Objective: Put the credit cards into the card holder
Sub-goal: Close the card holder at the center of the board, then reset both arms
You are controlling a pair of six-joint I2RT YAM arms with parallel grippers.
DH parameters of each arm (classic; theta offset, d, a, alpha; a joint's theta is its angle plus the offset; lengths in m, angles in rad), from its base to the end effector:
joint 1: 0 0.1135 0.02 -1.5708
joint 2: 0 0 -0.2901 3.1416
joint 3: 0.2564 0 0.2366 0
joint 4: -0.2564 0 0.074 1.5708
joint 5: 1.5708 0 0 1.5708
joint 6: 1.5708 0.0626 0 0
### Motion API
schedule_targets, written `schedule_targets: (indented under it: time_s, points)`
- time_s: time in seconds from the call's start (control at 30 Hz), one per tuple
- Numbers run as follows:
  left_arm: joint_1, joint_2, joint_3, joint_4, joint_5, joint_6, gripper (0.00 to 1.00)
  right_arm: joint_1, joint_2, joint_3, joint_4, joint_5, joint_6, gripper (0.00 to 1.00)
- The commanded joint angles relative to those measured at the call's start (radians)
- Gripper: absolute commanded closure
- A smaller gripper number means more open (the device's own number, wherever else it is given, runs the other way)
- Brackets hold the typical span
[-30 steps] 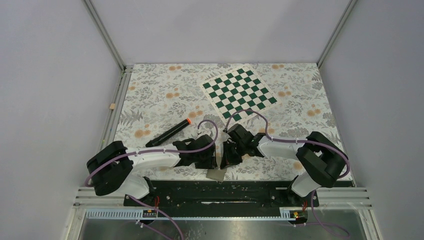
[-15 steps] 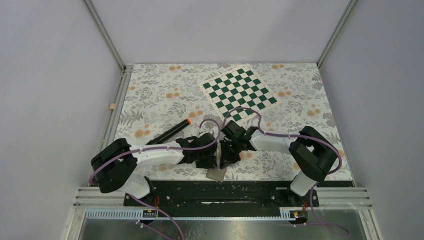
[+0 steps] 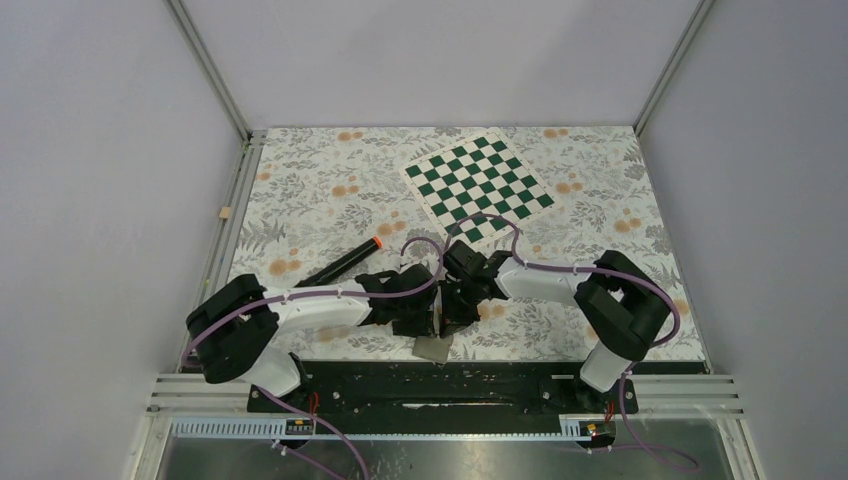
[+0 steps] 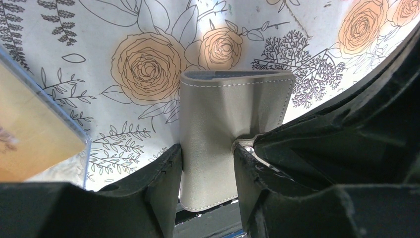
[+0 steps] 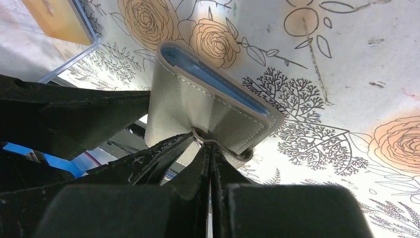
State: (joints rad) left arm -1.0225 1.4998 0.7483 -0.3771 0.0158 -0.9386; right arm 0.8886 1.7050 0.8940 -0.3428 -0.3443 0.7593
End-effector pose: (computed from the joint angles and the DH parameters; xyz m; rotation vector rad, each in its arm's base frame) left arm 0.1378 -0.2276 0.1670 0.1250 2.8553 -0.5463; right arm 0.1814 0.2569 0.1549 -0.3038 2.9851 0.8197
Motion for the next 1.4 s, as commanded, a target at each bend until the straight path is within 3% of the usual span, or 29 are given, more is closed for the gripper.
schedule_targets:
  time_s: [0.0,0.4,0.5,0.77,0.9,1.1,1.37]
  points:
    - [-0.045,0.051,-0.017,0.253,0.069,-0.057,0.57,0.05,0.094,-0.111,0.023,0.218,-0.048,1.0]
    - [-0.04,-0.14,-0.074,0.303,0.053,-0.083,0.42,0.049,-0.27,-0.117,0.028,0.23,-0.07,1.0]
    - [-0.033,-0.17,-0.081,0.295,0.042,-0.094,0.37,0.042,-0.348,-0.124,0.01,0.258,-0.074,0.95]
    - [0.027,-0.323,-0.146,0.345,0.097,-0.085,0.1,-0.038,-0.533,-0.185,0.001,0.242,-0.071,0.72]
    - [0.086,-0.431,-0.224,0.505,0.175,-0.12,0.02,-0.129,-0.63,-0.236,0.003,0.19,-0.058,0.48]
    - [0.223,-0.569,-0.329,0.642,0.284,-0.171,0.01,-0.249,-0.758,-0.305,-0.006,0.147,-0.057,0.03]
    - [0.478,-0.708,-0.44,0.714,0.435,-0.204,0.01,-0.284,-0.805,-0.308,-0.04,0.175,-0.057,0.01]
